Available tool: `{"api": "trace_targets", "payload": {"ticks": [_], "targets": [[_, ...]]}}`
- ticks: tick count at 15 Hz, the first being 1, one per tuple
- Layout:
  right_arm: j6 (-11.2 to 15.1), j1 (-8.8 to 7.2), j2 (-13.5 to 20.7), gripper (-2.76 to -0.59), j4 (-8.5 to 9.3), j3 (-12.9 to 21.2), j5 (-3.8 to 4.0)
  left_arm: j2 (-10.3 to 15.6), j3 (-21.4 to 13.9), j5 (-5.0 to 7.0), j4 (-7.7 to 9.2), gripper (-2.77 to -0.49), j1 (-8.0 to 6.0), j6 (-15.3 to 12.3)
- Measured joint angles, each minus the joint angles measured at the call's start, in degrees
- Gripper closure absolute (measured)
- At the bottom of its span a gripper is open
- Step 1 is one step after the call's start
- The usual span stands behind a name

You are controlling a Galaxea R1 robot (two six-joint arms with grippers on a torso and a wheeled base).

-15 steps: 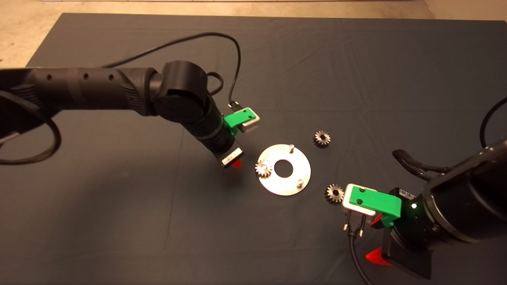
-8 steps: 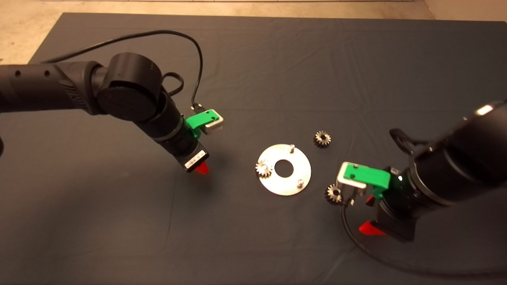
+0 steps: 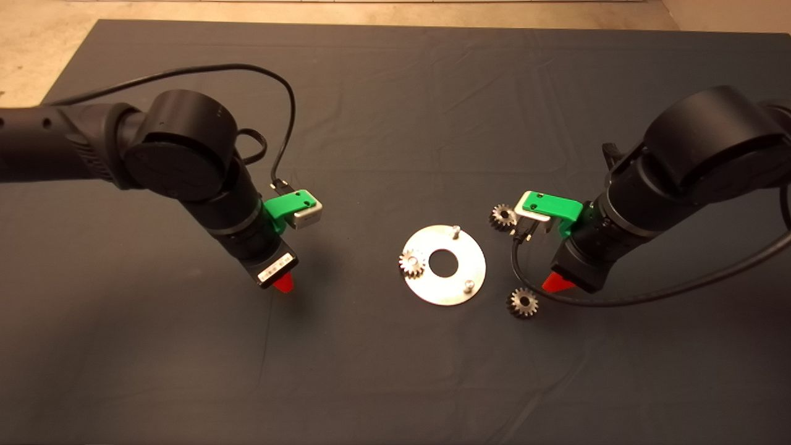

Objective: Install three planetary gears onto the carrier pins

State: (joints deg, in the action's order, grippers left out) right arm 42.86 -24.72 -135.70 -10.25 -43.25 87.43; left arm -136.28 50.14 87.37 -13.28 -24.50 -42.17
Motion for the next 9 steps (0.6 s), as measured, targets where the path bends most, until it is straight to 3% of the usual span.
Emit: {"api": "trace_targets", "payload": {"ticks": [3, 6, 9], "targets": [[-0.04, 0.00, 3.01, -1.44, -0.27, 2.30, 0.38, -0.40, 0.01, 0.00, 0.02, -1.64, -0.02, -0.02], [-0.20, -0.02, 3.78, -1.44, -0.29, 4.12, 0.17, -0.35, 0.16, 0.04, 0.01, -1.64, -0.54, -0.02], [0.25, 0.33, 5.60, -1.58, -0.44, 5.86, 0.24, -0.40, 0.29, 0.04, 0.00, -1.64, -0.63, -0.05]]}}
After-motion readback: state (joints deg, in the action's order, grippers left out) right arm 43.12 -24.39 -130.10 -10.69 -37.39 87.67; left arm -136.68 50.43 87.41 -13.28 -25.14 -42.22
